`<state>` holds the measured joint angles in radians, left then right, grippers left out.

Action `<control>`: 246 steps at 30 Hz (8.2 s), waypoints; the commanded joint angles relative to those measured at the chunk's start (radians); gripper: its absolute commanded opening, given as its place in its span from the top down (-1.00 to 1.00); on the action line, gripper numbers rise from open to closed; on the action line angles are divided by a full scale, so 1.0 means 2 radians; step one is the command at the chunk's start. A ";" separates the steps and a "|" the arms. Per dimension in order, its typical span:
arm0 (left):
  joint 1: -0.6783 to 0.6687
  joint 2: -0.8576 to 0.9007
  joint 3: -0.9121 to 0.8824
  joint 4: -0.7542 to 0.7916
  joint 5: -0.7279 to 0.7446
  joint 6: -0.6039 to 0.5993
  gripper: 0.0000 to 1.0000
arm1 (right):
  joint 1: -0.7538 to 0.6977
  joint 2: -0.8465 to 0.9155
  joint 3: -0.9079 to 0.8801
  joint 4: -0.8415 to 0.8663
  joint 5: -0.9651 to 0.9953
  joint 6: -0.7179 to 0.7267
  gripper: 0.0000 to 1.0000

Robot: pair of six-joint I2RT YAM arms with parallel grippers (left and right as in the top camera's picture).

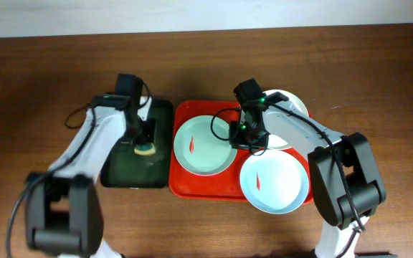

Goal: Clean dirty plates on tray and stack at the side
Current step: 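Lift the sponge with the left gripper and carry it toward the plate, then scrub the pale green plate with the sponge in the left gripper, then return the sponge to the black tray and release it with the left gripper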

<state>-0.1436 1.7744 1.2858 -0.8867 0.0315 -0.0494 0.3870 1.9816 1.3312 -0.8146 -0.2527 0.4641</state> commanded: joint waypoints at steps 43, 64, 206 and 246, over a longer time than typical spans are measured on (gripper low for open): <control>-0.056 -0.031 0.061 -0.059 0.095 -0.048 1.00 | 0.003 0.005 -0.003 0.004 -0.014 -0.001 0.92; -0.123 0.129 0.061 0.021 0.068 -0.086 1.00 | 0.003 0.005 -0.003 0.004 -0.014 -0.001 0.92; -0.160 0.159 0.042 0.049 0.039 -0.110 1.00 | 0.003 0.005 -0.043 0.034 -0.012 -0.002 0.92; -0.124 -0.107 0.002 -0.029 0.022 -0.091 1.00 | 0.003 0.005 -0.044 0.034 -0.012 -0.002 0.92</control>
<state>-0.4023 1.6470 1.2831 -0.8719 0.2581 -0.2493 0.3862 1.9739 1.2636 -0.7395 -0.2901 0.4637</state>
